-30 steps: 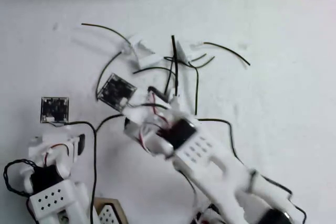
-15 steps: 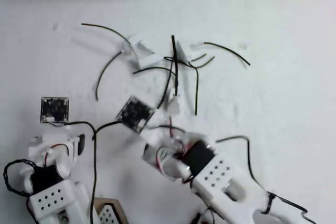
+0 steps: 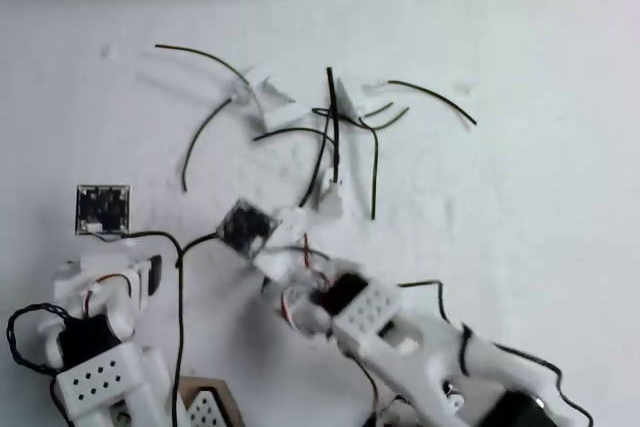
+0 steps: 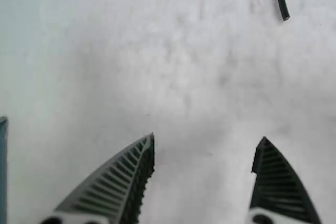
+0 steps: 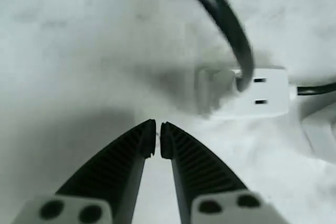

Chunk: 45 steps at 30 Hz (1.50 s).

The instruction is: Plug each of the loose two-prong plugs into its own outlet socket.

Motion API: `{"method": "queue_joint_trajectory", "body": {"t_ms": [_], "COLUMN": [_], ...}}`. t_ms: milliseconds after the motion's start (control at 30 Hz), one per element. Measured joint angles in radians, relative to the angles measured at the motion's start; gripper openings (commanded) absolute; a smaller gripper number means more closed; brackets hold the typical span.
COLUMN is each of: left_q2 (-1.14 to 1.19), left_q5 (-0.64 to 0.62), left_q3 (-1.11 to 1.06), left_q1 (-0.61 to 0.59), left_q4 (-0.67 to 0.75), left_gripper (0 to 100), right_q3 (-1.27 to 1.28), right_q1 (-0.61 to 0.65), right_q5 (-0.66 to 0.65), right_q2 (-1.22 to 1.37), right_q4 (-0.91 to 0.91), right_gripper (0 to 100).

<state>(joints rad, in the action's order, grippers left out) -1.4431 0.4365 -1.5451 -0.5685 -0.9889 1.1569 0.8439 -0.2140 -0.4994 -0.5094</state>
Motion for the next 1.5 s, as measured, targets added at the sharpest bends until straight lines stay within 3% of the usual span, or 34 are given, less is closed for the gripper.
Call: {"method": "queue_joint_trajectory", "body": {"t_ms": [267,467,867,1100,1300,1500], "left_q2": [0.0,0.0,0.0,-0.112,-0.362,-0.373], "left_q5": [-0.002,-0.002,-0.031,-0.124,-0.19,-0.259], "left_q3": [0.0,-0.003,-0.003,-0.003,0.052,0.12], "left_q1": [0.0,0.0,0.0,0.008,0.141,0.282], "left_q4": [0.0,0.0,0.0,-0.025,-0.213,-0.227], "left_gripper": [30,30,30,30,25,24], "right_q3": [-0.236,-0.292,-0.21,0.08,0.235,0.339], "right_q1": [-0.18,-0.198,-0.222,-0.301,-0.399,-0.47], "right_q5": [0.0,0.0,0.009,0.009,0.009,0.011], "right_q2": [0.339,0.327,-0.322,-0.784,-1.053,-1.234], "right_q4": [0.166,0.193,-0.33,-0.358,-0.381,-0.414], "right_gripper": [1.8,1.8,1.7,1.7,1.7,1.7]}}
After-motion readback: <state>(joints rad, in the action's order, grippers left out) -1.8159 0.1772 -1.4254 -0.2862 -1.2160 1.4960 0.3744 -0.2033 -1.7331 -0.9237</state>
